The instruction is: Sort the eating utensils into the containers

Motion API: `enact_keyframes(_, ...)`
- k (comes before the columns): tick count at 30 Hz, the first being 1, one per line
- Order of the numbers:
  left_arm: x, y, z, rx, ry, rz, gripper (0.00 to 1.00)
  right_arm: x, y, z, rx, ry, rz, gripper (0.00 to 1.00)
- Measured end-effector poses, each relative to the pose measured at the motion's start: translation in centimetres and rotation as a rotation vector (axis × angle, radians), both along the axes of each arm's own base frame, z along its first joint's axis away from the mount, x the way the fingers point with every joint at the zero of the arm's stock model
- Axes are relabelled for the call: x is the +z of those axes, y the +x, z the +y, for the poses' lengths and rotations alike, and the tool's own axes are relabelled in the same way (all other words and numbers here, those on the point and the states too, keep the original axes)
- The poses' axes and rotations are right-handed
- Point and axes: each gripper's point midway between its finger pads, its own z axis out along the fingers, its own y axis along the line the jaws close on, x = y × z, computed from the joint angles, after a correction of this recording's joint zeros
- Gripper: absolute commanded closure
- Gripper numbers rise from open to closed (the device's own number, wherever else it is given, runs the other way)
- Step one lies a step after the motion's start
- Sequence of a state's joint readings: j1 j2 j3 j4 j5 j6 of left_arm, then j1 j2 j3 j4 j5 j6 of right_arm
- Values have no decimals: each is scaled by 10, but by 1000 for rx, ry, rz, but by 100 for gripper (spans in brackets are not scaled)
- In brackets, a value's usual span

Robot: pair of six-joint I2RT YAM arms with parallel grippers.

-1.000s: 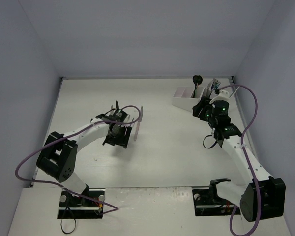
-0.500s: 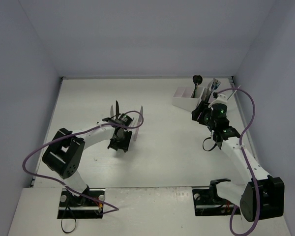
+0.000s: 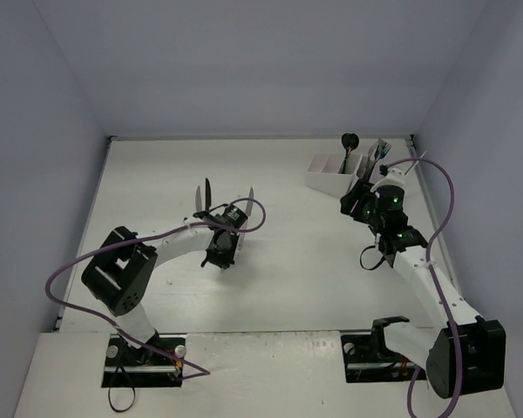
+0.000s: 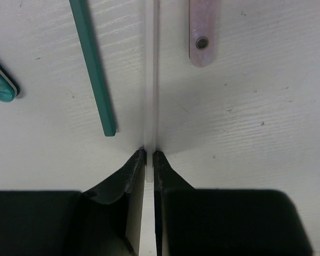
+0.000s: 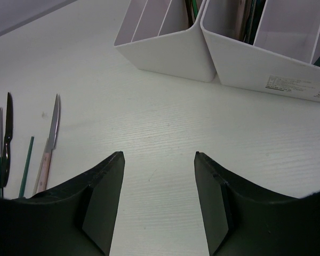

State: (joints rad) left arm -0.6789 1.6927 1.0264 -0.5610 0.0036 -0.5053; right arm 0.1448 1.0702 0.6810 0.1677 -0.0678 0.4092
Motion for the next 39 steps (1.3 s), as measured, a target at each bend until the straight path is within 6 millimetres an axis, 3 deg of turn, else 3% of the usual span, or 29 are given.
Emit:
enact_keyframes(7,4,-2,-6,-17,10,-32,100,0,-2,7,30,25,4,44)
enact_keyframes(10,16,-3,-11,-31,-5,-75,100,2,-4,17,82,55,8,42)
enact_keyframes(14,62,1,-25,-57,-95,-221,100,13,-6,40,164,111,4,40)
enact_keyframes(20,151,8,-51,-109,-318,-491,100,56,-7,93,324,201,-51,38)
enact_keyframes(24,183,5,-64,-157,-409,-589,100,89,-12,134,440,260,-98,38)
enact_keyframes(29,191,-3,-81,-224,-459,-626,100,116,-20,177,554,304,-144,38)
enact_keyframes(34,193,-8,-87,-259,-475,-636,100,119,-25,201,605,317,-144,40)
enact_keyframes(36,196,-9,-89,-265,-486,-645,100,115,-26,207,616,317,-134,43)
enact_keyframes(39,203,-9,-91,-271,-506,-664,100,109,-27,212,621,314,-119,60)
